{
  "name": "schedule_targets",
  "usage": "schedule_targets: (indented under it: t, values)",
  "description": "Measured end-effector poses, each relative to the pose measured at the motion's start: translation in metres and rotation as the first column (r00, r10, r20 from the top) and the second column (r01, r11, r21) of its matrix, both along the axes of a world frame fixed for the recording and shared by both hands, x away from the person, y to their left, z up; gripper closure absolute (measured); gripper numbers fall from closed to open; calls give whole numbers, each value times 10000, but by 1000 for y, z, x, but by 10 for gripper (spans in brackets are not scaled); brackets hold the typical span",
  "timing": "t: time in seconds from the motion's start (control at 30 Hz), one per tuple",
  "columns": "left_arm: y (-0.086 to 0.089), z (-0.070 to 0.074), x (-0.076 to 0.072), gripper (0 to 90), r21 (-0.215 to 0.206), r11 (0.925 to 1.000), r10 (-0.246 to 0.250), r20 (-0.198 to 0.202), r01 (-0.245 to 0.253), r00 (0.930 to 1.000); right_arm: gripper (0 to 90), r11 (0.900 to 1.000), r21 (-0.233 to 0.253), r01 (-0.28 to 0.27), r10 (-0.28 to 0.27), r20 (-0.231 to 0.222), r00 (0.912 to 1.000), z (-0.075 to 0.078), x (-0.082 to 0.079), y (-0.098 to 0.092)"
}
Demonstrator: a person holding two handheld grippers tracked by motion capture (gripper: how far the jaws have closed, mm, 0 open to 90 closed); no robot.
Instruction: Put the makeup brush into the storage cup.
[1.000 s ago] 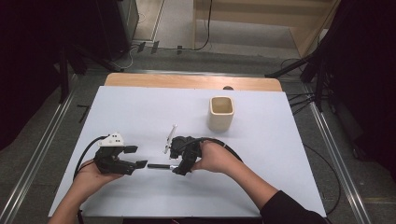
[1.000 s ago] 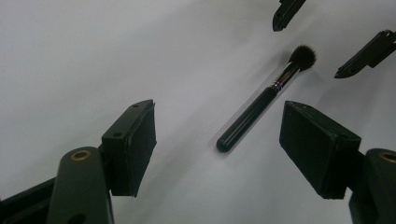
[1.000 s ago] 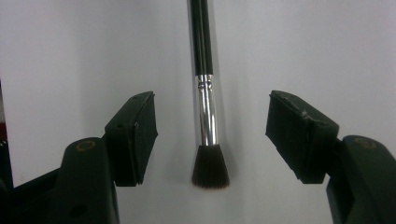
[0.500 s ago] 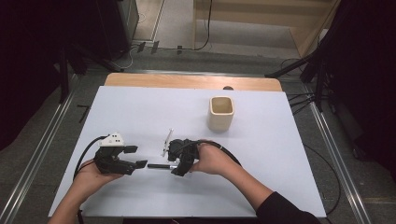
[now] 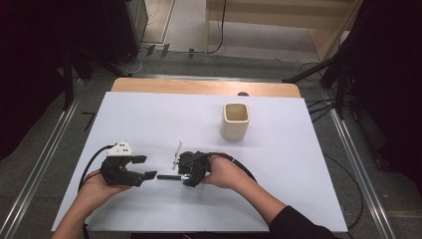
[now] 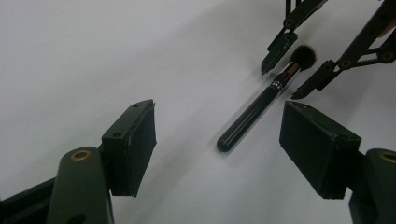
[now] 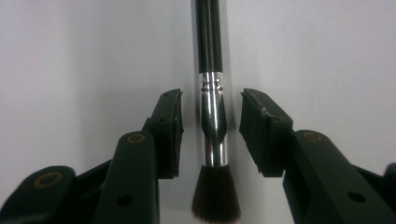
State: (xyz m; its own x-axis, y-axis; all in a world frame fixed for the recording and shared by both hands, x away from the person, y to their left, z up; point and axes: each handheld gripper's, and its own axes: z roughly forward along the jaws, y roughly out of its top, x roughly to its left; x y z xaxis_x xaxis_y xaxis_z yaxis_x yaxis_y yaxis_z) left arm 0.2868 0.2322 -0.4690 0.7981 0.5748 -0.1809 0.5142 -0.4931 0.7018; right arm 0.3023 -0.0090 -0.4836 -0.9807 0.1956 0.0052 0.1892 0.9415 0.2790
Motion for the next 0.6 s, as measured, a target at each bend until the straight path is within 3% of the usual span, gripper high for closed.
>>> schedule_targets:
  t: [0.4, 0.6]
  values:
    - [0, 0, 0, 279, 8, 10000, -15, -8, 15, 10000, 775, 9999, -101, -31, 31, 14, 10000, 0, 0, 5]
    - [-1, -1, 0, 279, 9, 10000, -55, -58, 55, 10000, 791, 9996, -259, -115, 112, -120, 9999, 0, 2, 7]
